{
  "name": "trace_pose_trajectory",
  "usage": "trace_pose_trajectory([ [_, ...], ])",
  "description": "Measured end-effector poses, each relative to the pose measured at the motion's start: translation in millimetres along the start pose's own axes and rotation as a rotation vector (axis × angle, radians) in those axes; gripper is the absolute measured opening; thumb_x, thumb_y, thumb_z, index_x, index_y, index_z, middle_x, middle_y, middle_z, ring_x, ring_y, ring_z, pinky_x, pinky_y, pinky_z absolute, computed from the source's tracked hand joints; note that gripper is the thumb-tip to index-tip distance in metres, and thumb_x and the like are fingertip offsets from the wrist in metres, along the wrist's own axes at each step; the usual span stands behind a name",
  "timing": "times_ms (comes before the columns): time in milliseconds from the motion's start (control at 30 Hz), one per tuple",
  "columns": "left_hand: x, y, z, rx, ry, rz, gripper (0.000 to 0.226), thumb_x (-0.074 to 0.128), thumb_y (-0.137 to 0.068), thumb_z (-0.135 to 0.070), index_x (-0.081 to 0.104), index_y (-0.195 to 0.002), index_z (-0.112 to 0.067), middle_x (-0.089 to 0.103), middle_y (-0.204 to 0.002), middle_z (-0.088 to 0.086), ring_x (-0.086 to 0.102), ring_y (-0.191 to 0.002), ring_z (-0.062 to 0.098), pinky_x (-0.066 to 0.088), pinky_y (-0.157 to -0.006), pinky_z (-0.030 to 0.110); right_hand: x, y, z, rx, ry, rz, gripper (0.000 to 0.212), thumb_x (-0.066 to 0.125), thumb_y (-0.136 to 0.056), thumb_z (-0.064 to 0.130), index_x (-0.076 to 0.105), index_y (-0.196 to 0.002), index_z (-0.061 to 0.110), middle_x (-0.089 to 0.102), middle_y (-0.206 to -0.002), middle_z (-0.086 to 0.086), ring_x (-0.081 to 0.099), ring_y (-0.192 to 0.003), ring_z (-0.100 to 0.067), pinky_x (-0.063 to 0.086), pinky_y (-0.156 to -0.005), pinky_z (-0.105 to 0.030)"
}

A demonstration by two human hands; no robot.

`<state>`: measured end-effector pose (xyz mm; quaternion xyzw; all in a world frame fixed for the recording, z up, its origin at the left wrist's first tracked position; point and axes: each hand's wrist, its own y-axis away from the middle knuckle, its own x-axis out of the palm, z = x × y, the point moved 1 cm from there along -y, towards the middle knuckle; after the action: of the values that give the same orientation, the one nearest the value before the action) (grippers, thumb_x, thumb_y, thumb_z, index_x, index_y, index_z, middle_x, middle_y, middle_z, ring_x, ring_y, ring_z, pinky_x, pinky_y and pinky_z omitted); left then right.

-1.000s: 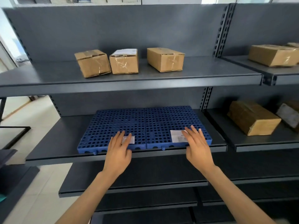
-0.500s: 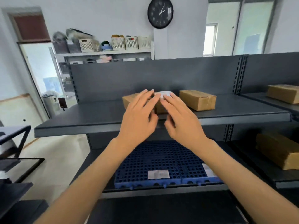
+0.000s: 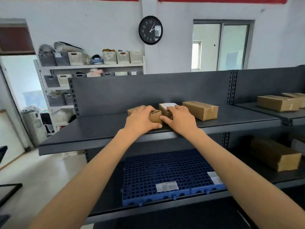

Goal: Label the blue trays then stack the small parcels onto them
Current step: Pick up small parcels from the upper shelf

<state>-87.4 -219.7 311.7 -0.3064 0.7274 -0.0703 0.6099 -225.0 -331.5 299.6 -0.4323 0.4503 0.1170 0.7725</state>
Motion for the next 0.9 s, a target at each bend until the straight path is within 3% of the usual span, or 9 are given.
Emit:
trace_pose_trajectory([
  [67,-3,7,0,0.005,-0.002,-0.069,0.058,0.073,-0.069,-0.059,0.052,-0.117,-0.034,0.057,-0.12,-0.007,0.052,-0.114,0.018,0.04,-0.077,0.033,-2,4,2,-0.01,0.0,-0.063,0.052,0.057,-0.086,0.057,0.056,-0.126,0.024,0.057,-0.126,-0.005,0.046,-0.119,-0.027,0.051,-0.084,-0.042],
  [167,-7,16,3,0.032,0.028,-0.098,0.05,0.072,-0.074,-0.053,0.052,-0.114,-0.031,0.057,-0.117,-0.004,0.053,-0.112,0.021,0.042,-0.078,0.036,-1,12,9,0.001,0.024,-0.121,0.045,0.061,-0.084,0.05,0.059,-0.12,0.023,0.058,-0.122,-0.005,0.046,-0.117,-0.028,0.05,-0.082,-0.04],
  [400,-11,24,3,0.044,-0.06,-0.088,0.065,0.06,-0.075,-0.067,0.047,-0.133,-0.041,0.048,-0.136,-0.006,0.049,-0.123,0.022,0.045,-0.091,0.043,4,24,27,0.051,0.044,-0.173,0.046,0.063,-0.081,0.043,0.051,-0.119,0.019,0.055,-0.122,-0.008,0.042,-0.121,-0.031,0.049,-0.079,-0.043],
  [533,-11,36,-4,0.045,0.008,-0.156,0.059,0.067,-0.076,-0.058,0.052,-0.13,-0.039,0.048,-0.137,-0.009,0.047,-0.124,0.019,0.048,-0.09,0.043,0,34,29,0.011,0.063,-0.186,0.059,0.061,-0.081,0.045,0.05,-0.134,0.02,0.057,-0.128,-0.007,0.044,-0.122,-0.031,0.048,-0.085,-0.045],
  [667,-10,70,-13,0.089,-0.013,-0.241,0.061,0.067,-0.079,-0.056,0.049,-0.134,-0.037,0.044,-0.141,-0.01,0.041,-0.129,0.017,0.051,-0.085,0.043,-10,61,24,-0.07,-0.007,-0.294,0.051,0.063,-0.08,0.047,0.063,-0.121,0.018,0.061,-0.125,-0.004,0.047,-0.12,-0.031,0.048,-0.087,-0.045],
  [900,-4,157,-38,0.008,-0.112,-0.288,0.061,0.065,-0.084,-0.049,0.047,-0.139,-0.031,0.04,-0.148,-0.001,0.024,-0.144,0.021,0.049,-0.091,0.05,-14,132,27,-0.197,-0.098,-0.41,0.049,0.059,-0.082,0.049,0.063,-0.121,0.019,0.059,-0.127,-0.006,0.049,-0.12,-0.03,0.047,-0.09,-0.044],
])
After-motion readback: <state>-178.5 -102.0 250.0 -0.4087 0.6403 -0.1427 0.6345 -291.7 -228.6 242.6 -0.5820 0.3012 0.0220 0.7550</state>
